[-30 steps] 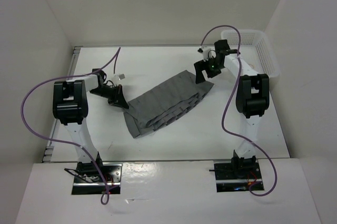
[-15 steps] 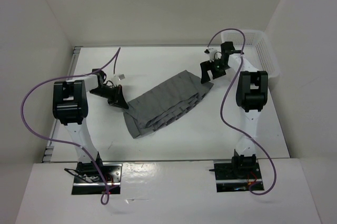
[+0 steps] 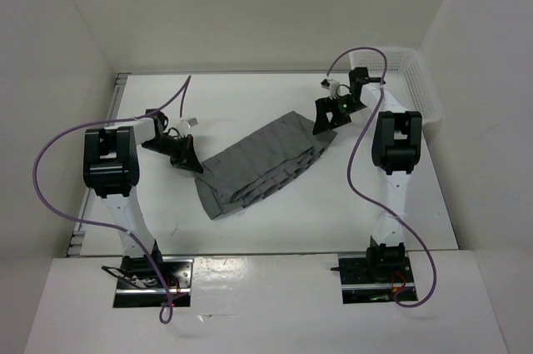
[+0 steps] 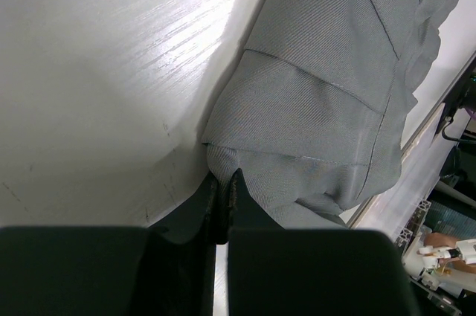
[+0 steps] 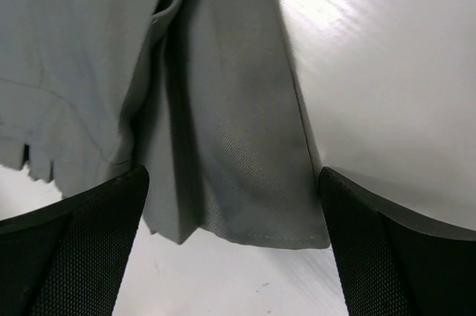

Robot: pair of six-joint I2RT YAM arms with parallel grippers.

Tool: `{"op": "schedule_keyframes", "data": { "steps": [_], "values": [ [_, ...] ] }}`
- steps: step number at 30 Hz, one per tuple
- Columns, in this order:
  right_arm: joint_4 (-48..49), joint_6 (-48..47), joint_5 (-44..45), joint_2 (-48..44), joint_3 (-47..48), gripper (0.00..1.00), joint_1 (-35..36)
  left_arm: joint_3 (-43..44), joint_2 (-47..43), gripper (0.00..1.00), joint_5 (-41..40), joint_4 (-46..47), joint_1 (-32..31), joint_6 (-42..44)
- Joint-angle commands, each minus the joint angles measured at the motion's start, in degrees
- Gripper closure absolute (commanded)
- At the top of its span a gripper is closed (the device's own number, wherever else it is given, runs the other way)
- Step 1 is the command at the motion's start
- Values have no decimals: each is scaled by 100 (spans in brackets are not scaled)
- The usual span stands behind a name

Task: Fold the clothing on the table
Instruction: Fold the skirt

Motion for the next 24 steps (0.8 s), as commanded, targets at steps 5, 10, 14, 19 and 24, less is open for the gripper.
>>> {"op": "schedule_keyframes", "data": {
  "steps": [5,10,14,19,24],
  "values": [
    [-1290,-565,-814,570,142,1,-18,2,23,100,-276,-63,33,278],
    [-1668,-882,-1341,790,247,1,-18,2,23,100,-276,-63,33,278],
    [-1739,-883,-1474,851,379,1,-18,2,-30,100,-276,-63,33,278],
    [-1739,-883,-1526,851,494,1,43,2,-30,100,-276,-116,33,278],
    [-1686,-760,-1526,851,555,3,254,-51,-83,100,-276,-116,33,278]
  ]
}}
